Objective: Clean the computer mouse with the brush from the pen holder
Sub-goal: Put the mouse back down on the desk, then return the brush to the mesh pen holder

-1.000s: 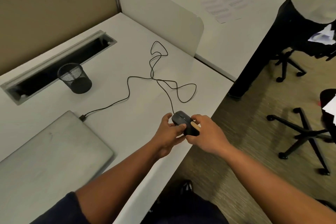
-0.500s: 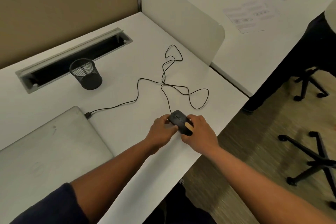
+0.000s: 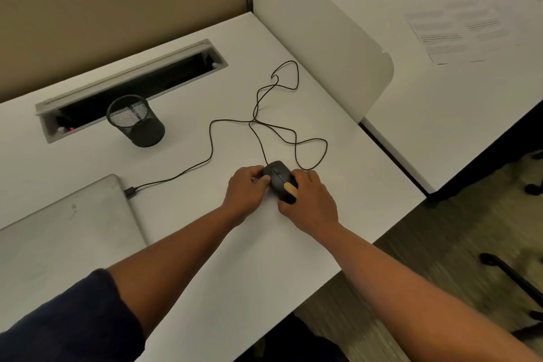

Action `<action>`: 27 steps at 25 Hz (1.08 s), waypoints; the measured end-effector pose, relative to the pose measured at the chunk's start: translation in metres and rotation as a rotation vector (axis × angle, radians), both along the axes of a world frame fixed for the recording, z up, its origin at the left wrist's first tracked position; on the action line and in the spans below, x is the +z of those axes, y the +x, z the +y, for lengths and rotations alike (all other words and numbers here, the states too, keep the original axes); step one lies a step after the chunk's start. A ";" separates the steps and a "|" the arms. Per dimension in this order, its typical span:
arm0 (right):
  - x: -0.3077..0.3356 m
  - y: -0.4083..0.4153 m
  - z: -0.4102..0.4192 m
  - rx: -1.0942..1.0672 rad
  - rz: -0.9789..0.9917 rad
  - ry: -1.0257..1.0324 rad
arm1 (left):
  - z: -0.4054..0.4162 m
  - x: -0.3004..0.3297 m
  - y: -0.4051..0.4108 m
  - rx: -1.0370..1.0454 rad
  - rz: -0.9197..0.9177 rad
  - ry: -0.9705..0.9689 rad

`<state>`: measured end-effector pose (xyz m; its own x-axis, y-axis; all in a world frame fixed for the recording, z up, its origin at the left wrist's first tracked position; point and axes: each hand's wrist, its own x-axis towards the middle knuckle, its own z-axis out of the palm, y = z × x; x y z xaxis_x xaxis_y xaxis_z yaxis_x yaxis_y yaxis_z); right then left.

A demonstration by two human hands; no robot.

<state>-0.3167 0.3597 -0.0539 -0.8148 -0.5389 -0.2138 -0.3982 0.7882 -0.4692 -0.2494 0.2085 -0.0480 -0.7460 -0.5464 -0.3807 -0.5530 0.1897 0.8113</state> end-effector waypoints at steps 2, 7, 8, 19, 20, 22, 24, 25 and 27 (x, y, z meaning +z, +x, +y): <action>-0.001 -0.007 -0.002 0.016 -0.004 0.004 | -0.002 -0.003 -0.006 0.019 -0.003 0.003; -0.003 -0.007 -0.005 0.062 -0.031 -0.011 | -0.009 -0.008 -0.003 0.052 -0.050 -0.009; -0.004 -0.006 -0.006 0.072 -0.028 -0.012 | -0.010 -0.010 -0.001 0.044 -0.051 -0.027; -0.010 -0.003 -0.005 0.120 0.010 -0.014 | -0.010 -0.018 0.007 0.002 -0.067 -0.065; -0.010 -0.005 -0.004 0.132 0.007 -0.015 | -0.010 -0.018 0.007 0.004 -0.060 -0.064; -0.009 -0.010 0.000 0.163 -0.014 -0.038 | -0.010 -0.018 0.008 0.001 -0.045 -0.064; -0.004 -0.016 0.003 0.143 -0.054 -0.105 | -0.010 -0.018 0.011 -0.004 -0.042 -0.078; -0.001 -0.019 0.005 0.098 -0.077 -0.161 | -0.011 -0.017 0.012 -0.003 -0.044 -0.079; 0.007 -0.028 0.008 0.003 -0.095 -0.303 | -0.012 -0.016 0.013 0.004 -0.054 -0.051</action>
<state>-0.3443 0.3680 -0.0465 -0.7972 -0.5920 -0.1180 -0.3436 0.6057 -0.7177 -0.2362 0.1967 -0.0637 -0.7229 -0.5687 -0.3925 -0.5968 0.2276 0.7694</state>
